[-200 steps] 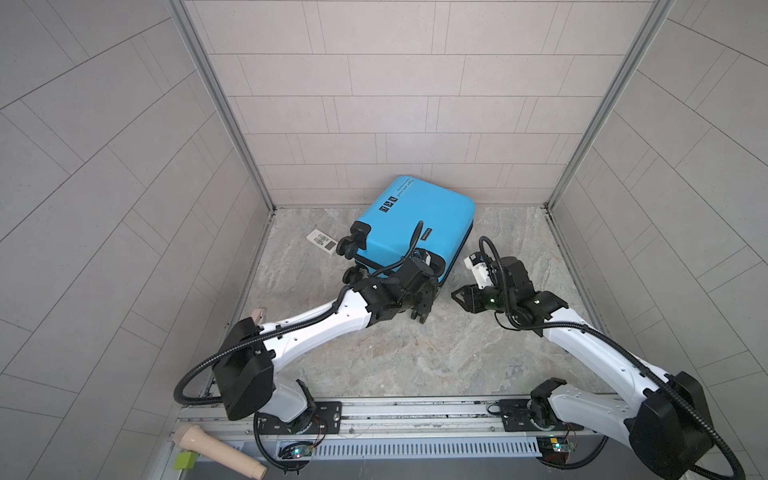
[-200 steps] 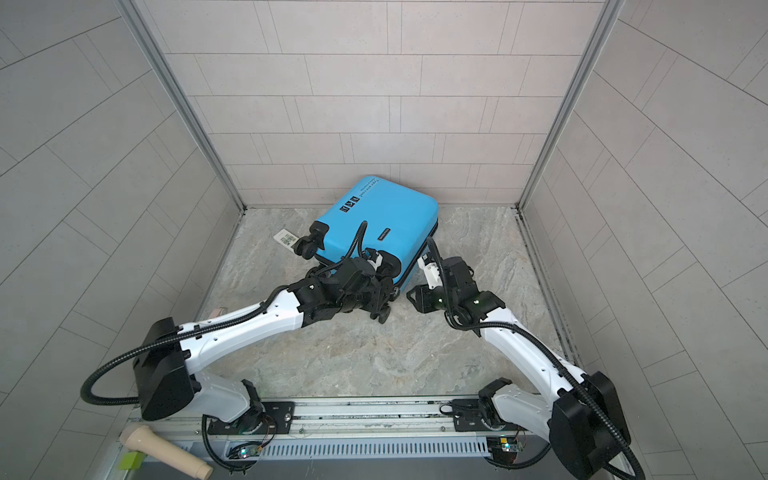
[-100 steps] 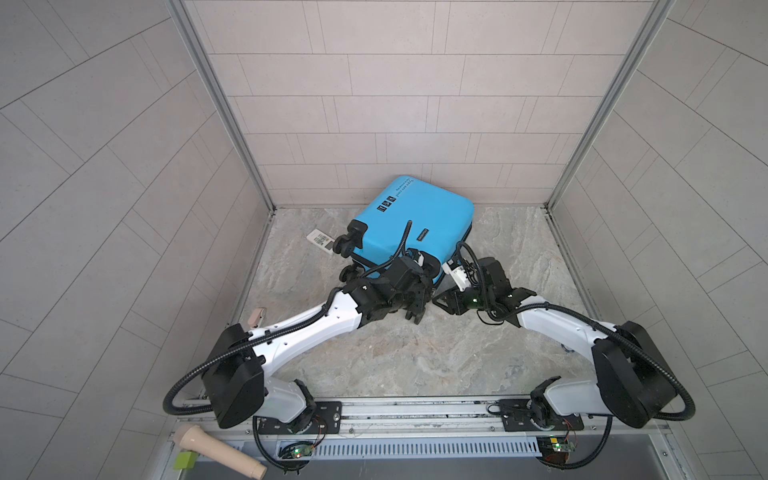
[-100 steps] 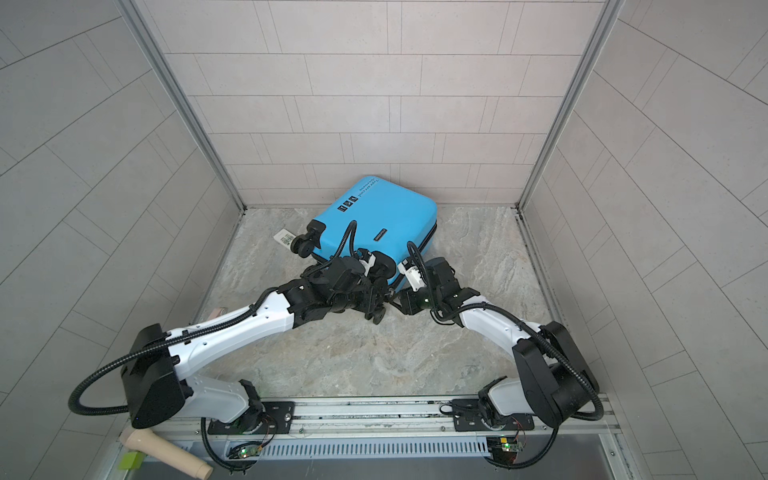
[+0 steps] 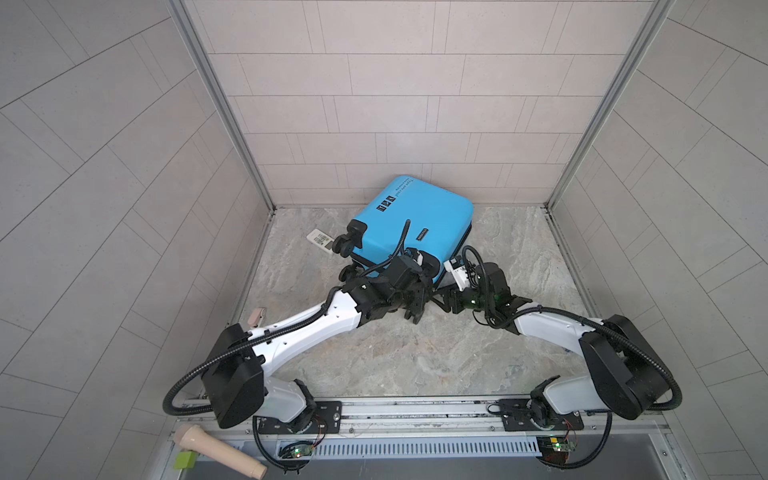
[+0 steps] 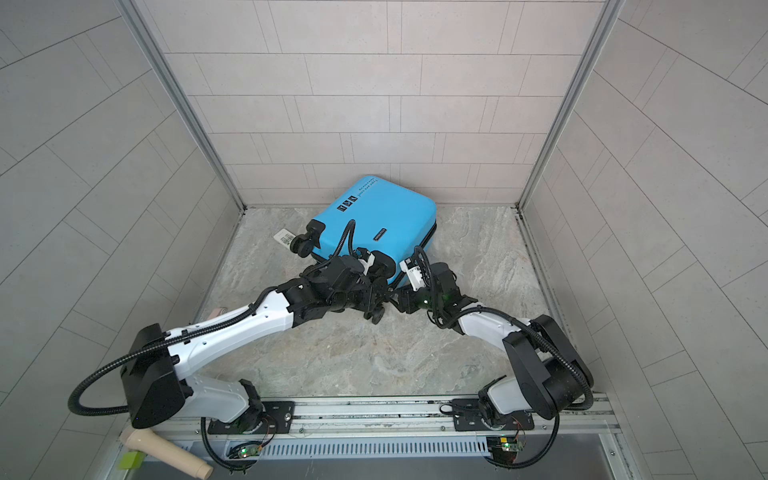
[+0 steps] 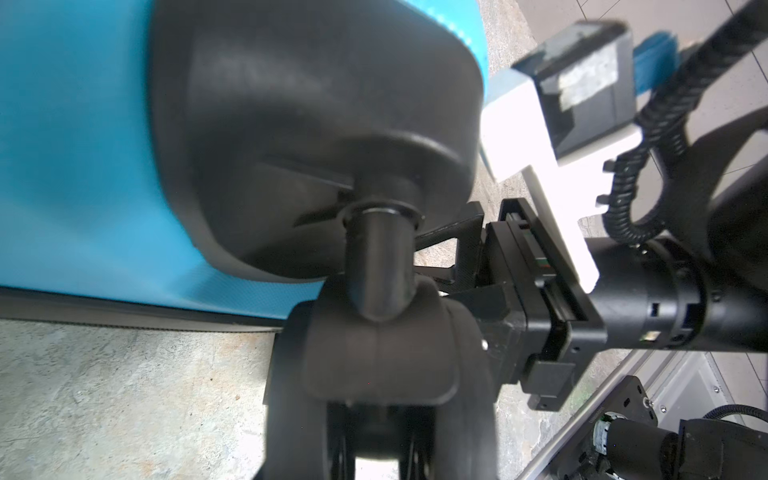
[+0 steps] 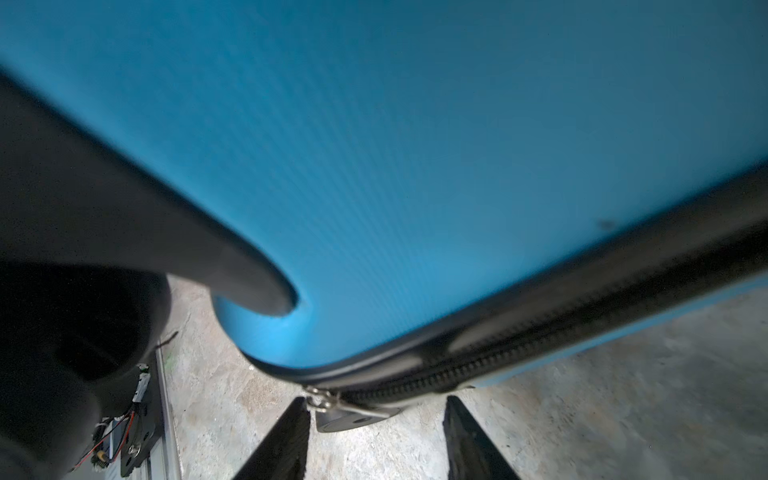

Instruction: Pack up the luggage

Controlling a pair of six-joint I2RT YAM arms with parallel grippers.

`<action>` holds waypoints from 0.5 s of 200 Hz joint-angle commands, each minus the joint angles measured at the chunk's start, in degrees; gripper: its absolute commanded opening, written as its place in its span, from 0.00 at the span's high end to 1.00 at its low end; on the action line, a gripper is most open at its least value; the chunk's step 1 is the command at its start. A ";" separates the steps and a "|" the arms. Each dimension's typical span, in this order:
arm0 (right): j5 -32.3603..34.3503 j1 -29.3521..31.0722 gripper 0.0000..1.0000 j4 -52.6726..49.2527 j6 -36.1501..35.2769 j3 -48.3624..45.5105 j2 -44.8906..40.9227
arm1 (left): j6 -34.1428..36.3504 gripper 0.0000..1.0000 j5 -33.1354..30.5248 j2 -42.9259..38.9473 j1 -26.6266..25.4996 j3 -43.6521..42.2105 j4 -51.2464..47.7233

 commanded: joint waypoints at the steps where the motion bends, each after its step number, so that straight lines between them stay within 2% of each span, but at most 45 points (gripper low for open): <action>1: 1.42 -0.17 0.47 9.99 3.14 -2.53 -1.50 | -2.44 1.00 -0.77 -1.05 0.38 1.80 1.52; 36: 2.81 -0.25 0.48 11.88 2.54 -3.95 -1.66 | -2.70 1.00 -1.10 -0.60 0.22 2.71 1.02; 100: -2.32 -0.68 0.55 16.01 3.61 -3.56 0.54 | -3.58 1.00 -0.68 0.37 0.29 3.38 0.76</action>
